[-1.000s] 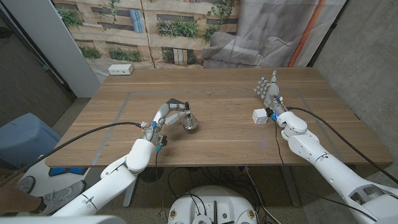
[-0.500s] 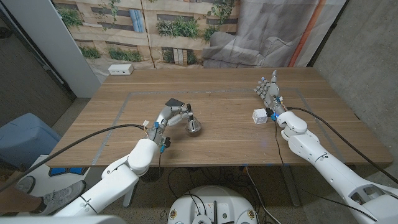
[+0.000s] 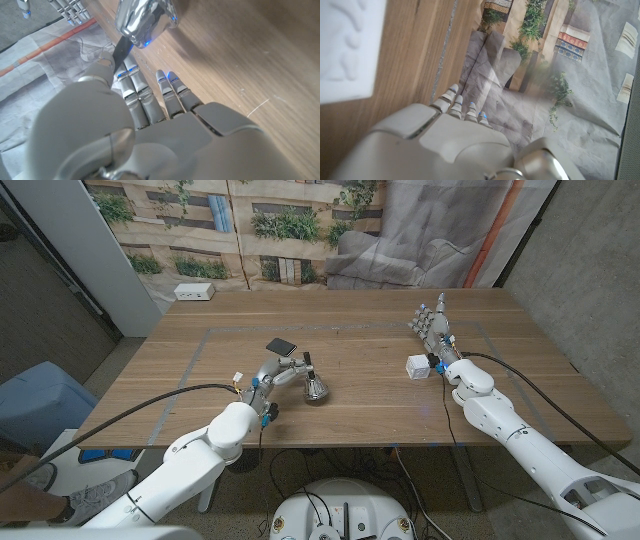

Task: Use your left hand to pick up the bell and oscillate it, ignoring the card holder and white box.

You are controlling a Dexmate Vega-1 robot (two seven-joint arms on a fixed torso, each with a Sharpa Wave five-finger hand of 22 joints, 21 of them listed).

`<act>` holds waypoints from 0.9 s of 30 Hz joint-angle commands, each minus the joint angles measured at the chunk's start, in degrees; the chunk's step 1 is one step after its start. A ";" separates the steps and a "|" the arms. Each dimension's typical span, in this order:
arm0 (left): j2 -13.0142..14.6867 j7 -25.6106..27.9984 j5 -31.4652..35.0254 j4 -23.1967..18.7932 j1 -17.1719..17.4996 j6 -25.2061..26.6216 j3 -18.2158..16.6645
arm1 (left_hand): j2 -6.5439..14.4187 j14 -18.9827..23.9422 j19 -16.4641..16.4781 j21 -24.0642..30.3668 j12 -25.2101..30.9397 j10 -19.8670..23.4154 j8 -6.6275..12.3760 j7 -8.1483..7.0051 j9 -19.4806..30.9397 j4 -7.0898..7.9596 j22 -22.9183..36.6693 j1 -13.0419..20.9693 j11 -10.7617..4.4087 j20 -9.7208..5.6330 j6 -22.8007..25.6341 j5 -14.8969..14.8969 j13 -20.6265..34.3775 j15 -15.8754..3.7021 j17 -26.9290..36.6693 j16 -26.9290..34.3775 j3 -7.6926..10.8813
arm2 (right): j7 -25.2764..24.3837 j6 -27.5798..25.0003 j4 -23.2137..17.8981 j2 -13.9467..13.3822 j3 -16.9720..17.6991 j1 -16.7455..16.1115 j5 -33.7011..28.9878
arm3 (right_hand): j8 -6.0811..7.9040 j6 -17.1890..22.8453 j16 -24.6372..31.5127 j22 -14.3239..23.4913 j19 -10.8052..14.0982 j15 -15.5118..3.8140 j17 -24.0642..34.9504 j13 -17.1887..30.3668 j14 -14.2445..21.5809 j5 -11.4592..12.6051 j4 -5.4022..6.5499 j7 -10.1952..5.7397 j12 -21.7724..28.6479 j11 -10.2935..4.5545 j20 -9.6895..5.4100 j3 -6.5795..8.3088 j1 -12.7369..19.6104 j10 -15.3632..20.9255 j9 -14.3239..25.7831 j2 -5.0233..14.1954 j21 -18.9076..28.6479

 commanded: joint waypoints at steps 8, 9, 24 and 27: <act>1.30 1.77 -6.09 -1.74 -1.47 2.87 1.32 | 0.80 -0.48 0.66 0.13 0.42 0.54 0.42 0.50 0.06 -0.06 0.18 0.09 -0.16 -0.20 0.41 0.15 0.15 -7.22 -0.06 -0.10 -0.19 | -0.15 -0.06 -0.33 -0.07 0.01 -0.16 -0.02 | 0.33 -0.38 0.19 0.17 0.34 0.21 0.20 0.31 -0.46 0.25 -0.07 0.01 0.26 0.05 0.05 -0.30 0.18 -0.55 0.16 5.55 0.39; 1.59 1.66 -5.42 -1.43 -1.48 1.60 1.50 | 0.81 -0.48 0.66 0.12 0.40 0.51 0.41 0.49 0.06 -0.07 0.18 0.09 -0.17 -0.22 0.39 0.15 0.15 -7.21 -0.06 -0.11 -0.21 | -0.15 -0.06 -0.33 -0.07 0.01 -0.16 -0.02 | 0.34 -0.36 0.19 0.17 0.35 0.29 0.20 0.31 -0.46 0.25 -0.07 0.05 0.23 0.03 0.06 -0.30 0.18 -0.61 0.16 5.55 0.39; 3.03 3.10 6.73 4.39 -1.84 -11.53 4.05 | 0.96 -0.39 0.59 0.08 0.29 0.38 0.29 0.64 0.06 -0.08 0.18 0.20 -0.19 0.00 0.15 0.18 0.14 -7.21 -0.08 -0.11 -0.35 | 0.05 0.02 0.02 -0.02 0.02 0.04 0.02 | 0.32 -0.40 0.20 0.18 0.34 0.24 0.20 0.31 -0.44 0.25 -0.07 0.10 0.23 0.07 0.05 -0.30 0.18 -0.62 0.16 5.55 0.39; 3.55 2.72 8.77 5.32 -2.00 -12.77 4.27 | 1.00 -0.43 0.71 0.13 0.30 0.40 0.38 0.67 0.07 -0.10 0.18 0.24 -0.19 -0.16 0.38 0.19 0.14 -7.23 -0.10 -0.15 -0.34 | 0.05 0.02 0.04 -0.01 0.01 0.05 0.01 | 0.32 -0.41 0.19 0.18 0.34 0.25 0.20 0.31 -0.46 0.25 -0.07 0.12 0.26 0.03 0.04 -0.30 0.18 -0.56 0.16 5.55 0.39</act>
